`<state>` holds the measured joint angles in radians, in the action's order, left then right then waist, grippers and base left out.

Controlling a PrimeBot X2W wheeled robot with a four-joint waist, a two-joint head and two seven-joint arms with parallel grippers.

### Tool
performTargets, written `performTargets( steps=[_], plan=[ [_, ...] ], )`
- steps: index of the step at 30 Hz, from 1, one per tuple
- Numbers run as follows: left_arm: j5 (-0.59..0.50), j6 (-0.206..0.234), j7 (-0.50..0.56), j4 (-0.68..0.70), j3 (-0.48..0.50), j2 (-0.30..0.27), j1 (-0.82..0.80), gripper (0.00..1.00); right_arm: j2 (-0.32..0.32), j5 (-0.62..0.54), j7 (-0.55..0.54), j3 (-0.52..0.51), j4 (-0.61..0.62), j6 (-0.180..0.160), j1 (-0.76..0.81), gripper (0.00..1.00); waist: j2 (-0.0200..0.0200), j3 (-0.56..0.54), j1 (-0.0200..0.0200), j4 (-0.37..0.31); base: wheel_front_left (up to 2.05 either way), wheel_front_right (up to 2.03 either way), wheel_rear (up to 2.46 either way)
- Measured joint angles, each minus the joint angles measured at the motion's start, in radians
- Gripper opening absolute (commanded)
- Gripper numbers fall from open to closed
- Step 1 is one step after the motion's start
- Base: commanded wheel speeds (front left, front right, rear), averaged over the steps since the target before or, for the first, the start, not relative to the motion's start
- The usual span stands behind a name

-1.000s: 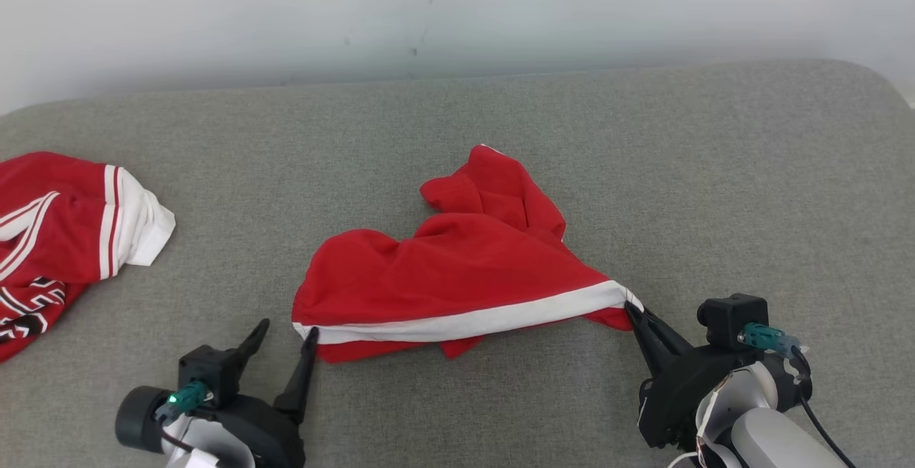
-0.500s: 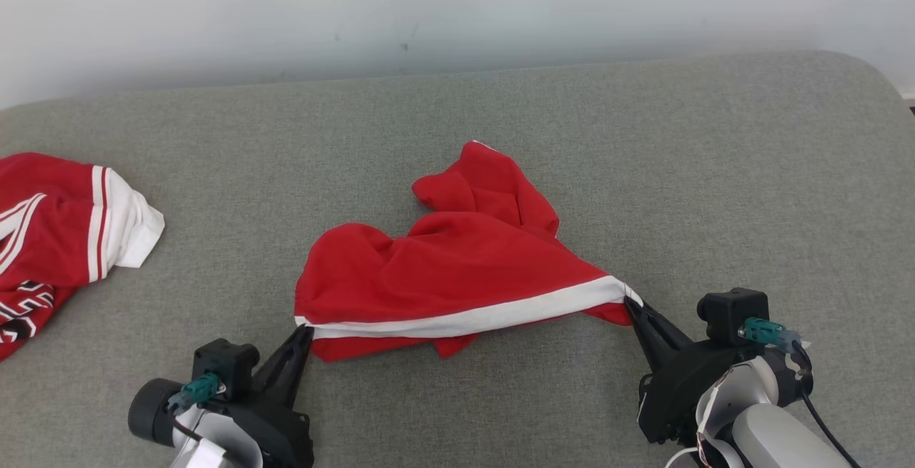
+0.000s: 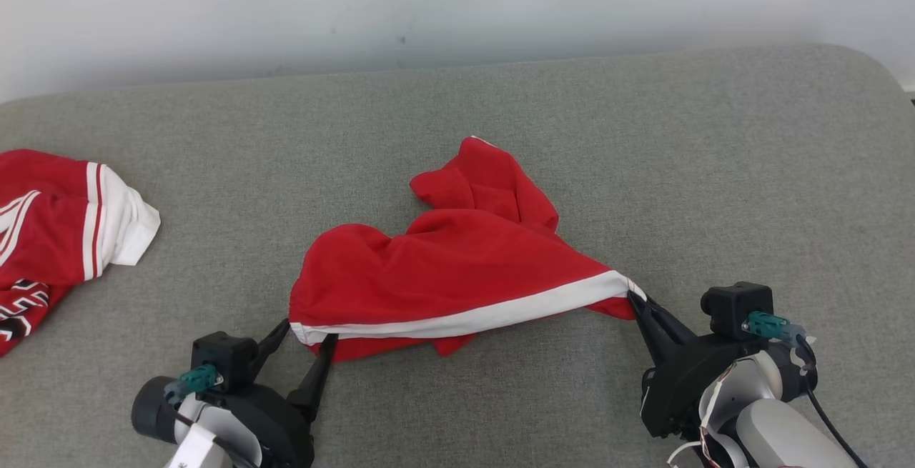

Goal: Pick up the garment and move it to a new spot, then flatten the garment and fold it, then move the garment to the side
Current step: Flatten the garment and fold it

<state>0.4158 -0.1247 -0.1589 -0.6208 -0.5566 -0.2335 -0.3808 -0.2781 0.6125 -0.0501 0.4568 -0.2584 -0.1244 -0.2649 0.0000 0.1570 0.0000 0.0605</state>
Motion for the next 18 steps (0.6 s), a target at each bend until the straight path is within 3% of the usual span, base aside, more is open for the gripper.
performTargets(
  steps=[4, 5, 6, 7, 8, 9, 18],
  plan=[
    [0.039, 0.0, 0.003, 0.004, -0.013, -0.012, -0.008, 0.97, 0.002, -0.009, -0.003, -0.009, 0.002, 0.0, 0.001, 0.0, 0.0, 0.004, 0.0, -0.002, 0.0, 0.0, 0.0],
    [0.045, 0.0, 0.006, 0.005, -0.016, -0.016, -0.012, 0.67, 0.002, -0.01, -0.004, -0.011, 0.002, 0.0, 0.001, 0.0, 0.0, 0.005, 0.0, -0.002, 0.0, 0.0, 0.0],
    [0.052, 0.0, 0.007, 0.008, -0.02, -0.02, -0.016, 0.45, 0.003, -0.011, -0.004, -0.013, 0.003, 0.0, 0.003, 0.0, 0.0, 0.006, 0.0, -0.003, 0.0, 0.0, 0.0],
    [0.057, 0.0, 0.009, 0.01, -0.026, -0.023, -0.019, 0.32, 0.003, -0.011, -0.004, -0.016, 0.003, 0.0, 0.005, 0.0, 0.0, 0.007, 0.0001, -0.003, 0.0, 0.0, 0.0],
    [0.062, 0.0, 0.01, 0.012, -0.032, -0.025, -0.02, 0.11, 0.003, -0.016, -0.007, -0.019, 0.003, 0.0, 0.006, 0.0, 0.0, 0.008, 0.0, -0.004, 0.0, 0.0, 0.0],
    [0.064, 0.0, 0.015, 0.013, -0.038, -0.028, -0.02, 0.0, 0.003, -0.017, -0.009, -0.021, 0.003, 0.0, 0.007, 0.0, 0.0, 0.009, 0.0, -0.004, 0.0, 0.0, 0.0],
    [0.123, 0.0, 0.031, 0.026, -0.081, -0.045, -0.021, 0.0, 0.007, -0.025, -0.013, -0.039, 0.004, 0.0, 0.008, 0.0, 0.0, 0.011, 0.0001, -0.005, 0.0, 0.0, 0.0]
  ],
)
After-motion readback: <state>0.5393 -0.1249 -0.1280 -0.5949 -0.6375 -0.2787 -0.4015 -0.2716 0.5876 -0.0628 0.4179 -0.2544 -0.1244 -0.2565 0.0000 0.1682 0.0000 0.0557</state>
